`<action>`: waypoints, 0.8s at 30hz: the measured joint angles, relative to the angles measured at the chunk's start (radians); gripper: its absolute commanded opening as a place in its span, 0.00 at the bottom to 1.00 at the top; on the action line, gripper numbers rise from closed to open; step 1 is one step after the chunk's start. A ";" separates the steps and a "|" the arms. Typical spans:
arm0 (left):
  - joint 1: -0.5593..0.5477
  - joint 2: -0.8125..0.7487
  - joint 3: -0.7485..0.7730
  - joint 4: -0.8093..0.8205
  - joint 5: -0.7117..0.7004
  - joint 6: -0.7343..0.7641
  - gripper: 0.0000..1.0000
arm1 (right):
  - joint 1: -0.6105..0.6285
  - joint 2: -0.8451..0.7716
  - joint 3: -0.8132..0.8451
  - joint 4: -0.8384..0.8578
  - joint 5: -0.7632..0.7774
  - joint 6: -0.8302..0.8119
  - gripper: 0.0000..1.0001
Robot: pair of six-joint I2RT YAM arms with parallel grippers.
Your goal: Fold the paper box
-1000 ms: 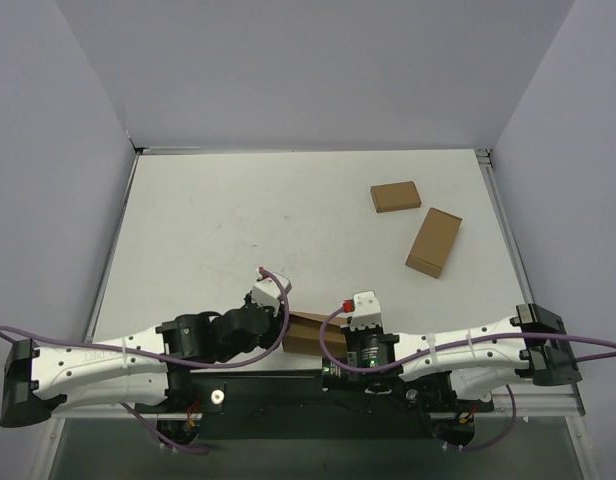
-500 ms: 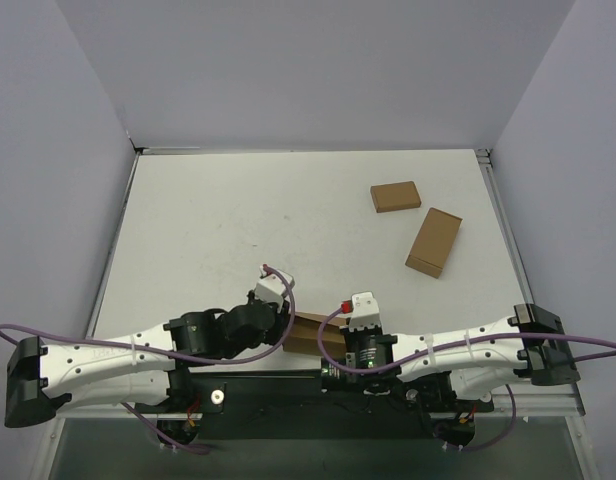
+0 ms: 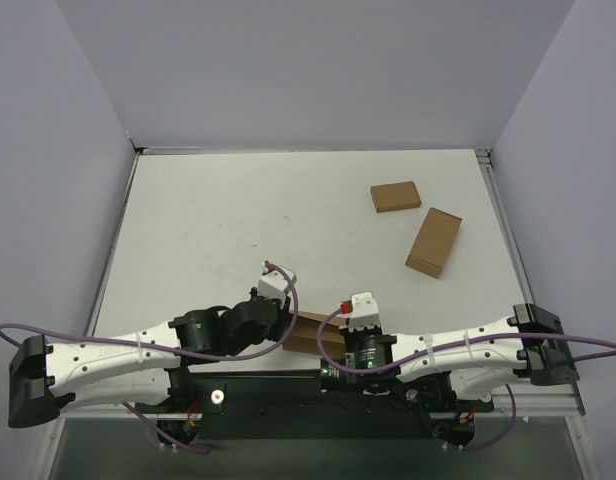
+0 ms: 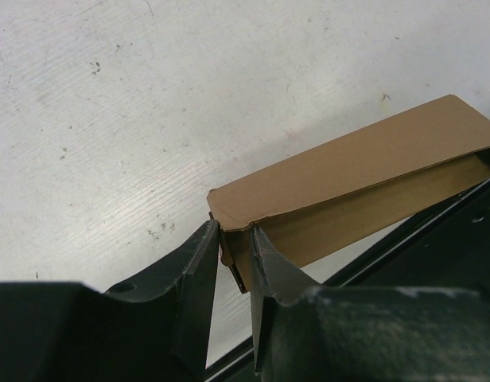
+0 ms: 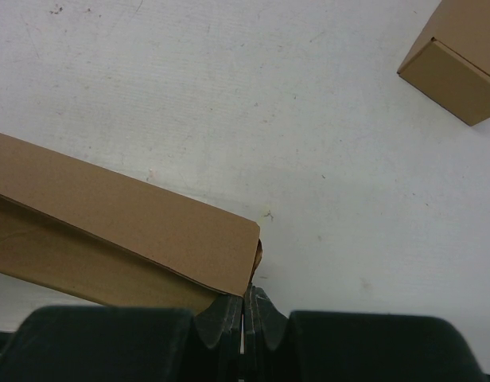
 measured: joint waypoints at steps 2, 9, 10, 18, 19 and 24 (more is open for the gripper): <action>0.000 0.006 0.000 0.000 0.000 -0.001 0.31 | 0.001 0.000 0.000 0.000 0.000 0.000 0.00; 0.006 0.026 0.000 -0.002 -0.012 -0.003 0.00 | 0.005 0.000 0.000 -0.011 -0.002 -0.001 0.00; 0.006 0.027 0.000 0.001 -0.012 0.000 0.00 | 0.005 0.000 0.000 -0.011 -0.002 -0.001 0.00; 0.006 0.033 -0.026 0.053 -0.016 -0.026 0.00 | 0.005 0.002 0.000 -0.027 -0.002 -0.003 0.00; 0.006 0.031 -0.032 0.063 -0.017 -0.034 0.00 | 0.005 0.002 0.000 -0.030 -0.002 -0.003 0.00; -0.014 0.012 -0.068 0.108 -0.042 -0.087 0.00 | 0.005 0.003 0.000 -0.041 -0.003 -0.003 0.00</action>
